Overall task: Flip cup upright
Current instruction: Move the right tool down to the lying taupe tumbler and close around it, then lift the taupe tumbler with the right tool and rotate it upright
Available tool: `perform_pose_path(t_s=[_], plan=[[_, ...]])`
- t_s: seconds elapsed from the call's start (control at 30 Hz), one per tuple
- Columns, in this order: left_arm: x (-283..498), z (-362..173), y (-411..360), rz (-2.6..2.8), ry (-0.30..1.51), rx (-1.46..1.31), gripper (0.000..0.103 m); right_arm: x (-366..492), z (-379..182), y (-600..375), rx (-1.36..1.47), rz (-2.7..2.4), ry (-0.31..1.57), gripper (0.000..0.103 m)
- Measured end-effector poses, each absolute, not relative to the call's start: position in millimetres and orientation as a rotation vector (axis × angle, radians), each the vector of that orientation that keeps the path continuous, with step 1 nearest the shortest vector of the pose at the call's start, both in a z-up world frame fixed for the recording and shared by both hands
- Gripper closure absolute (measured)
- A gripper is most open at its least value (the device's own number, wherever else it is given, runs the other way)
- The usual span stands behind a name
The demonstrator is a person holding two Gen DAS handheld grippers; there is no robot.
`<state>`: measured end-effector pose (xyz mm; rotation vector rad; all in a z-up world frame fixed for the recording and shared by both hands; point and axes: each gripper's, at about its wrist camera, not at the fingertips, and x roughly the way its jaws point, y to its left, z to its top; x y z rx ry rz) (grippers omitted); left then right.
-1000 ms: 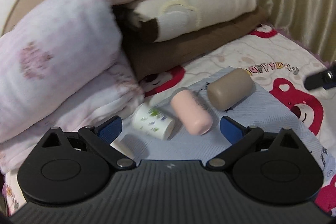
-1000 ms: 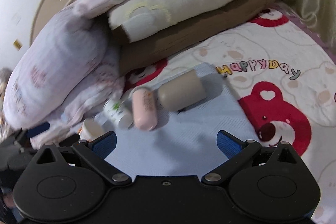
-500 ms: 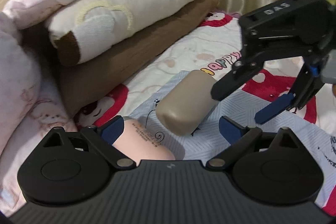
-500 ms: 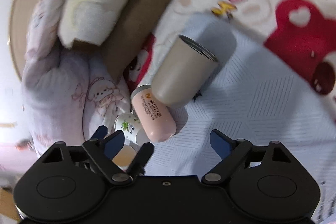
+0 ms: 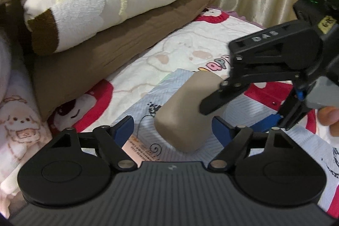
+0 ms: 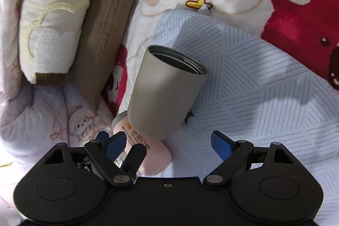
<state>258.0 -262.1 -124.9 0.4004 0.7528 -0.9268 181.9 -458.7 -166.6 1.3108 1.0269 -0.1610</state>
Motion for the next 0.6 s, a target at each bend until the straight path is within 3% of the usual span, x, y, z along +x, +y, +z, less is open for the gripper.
perform_pose_path(t_s=[0.27, 0.6], plan=[[258, -138, -284, -0.982, 0.774, 0.463, 0.038, 191, -177, -463, 1.373, -0.224, 0.973, 0.012], [292, -141, -282, -1.008, 0.857, 0.365, 0.039, 206, -181, -469, 1.405, -0.243, 0.929, 0.016]])
